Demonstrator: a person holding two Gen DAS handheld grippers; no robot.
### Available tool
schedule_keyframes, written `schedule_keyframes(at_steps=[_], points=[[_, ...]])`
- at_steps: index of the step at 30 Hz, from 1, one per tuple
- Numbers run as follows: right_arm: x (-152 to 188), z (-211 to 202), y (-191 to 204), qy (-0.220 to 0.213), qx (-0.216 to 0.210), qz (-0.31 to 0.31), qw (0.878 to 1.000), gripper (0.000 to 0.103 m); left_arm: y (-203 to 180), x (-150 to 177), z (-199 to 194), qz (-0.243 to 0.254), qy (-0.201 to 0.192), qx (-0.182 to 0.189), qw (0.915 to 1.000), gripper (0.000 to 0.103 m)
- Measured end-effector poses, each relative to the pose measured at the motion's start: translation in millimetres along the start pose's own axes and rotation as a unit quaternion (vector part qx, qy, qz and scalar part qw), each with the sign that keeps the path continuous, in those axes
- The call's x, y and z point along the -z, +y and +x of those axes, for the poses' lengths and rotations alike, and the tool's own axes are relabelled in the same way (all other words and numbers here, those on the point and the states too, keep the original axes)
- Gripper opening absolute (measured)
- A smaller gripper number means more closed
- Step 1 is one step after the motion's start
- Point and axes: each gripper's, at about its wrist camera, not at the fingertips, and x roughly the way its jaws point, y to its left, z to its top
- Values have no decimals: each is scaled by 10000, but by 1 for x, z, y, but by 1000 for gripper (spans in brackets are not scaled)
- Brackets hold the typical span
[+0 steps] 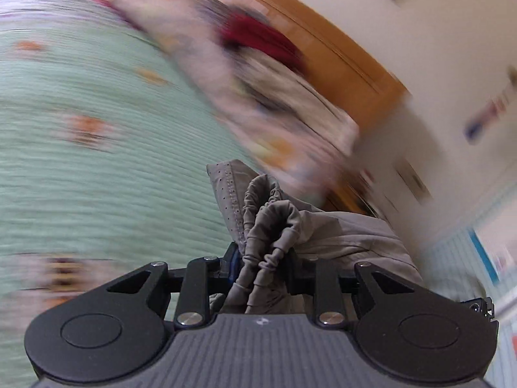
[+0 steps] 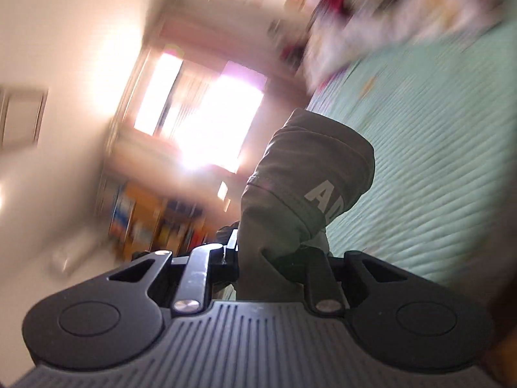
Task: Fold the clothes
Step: 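Lift the folded grey trousers off the bedspread with both tools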
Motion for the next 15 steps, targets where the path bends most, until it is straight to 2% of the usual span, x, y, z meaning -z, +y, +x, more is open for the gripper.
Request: schedule_keyframes(at_steps=[3,7,9,12,14,15], points=[[-19,-88,-34,-765,284,268,9963,21,-67,14,91,389,539,370,9971,29],[-28,-184,-89,-1589,744,714,9819,22,-133,47,203,780,1310,613,9864,29],[-28,-215,-120,-1864,1041,920,9726,22,-146,71,251,893,1651,459,9812,29],[-25,-240,-175,-2067,1529,1163,9593,22,-158,106,321,1027,2130,139,9715,29],[-22,-237,-210,-1978,1811,1295,9546,22,-163,121,350,1264,2231,-144,9665,32],[-19,-238,-222,-2007,2065,1322,9485,23,-165,123,357,1396,2209,-222,9650,34]])
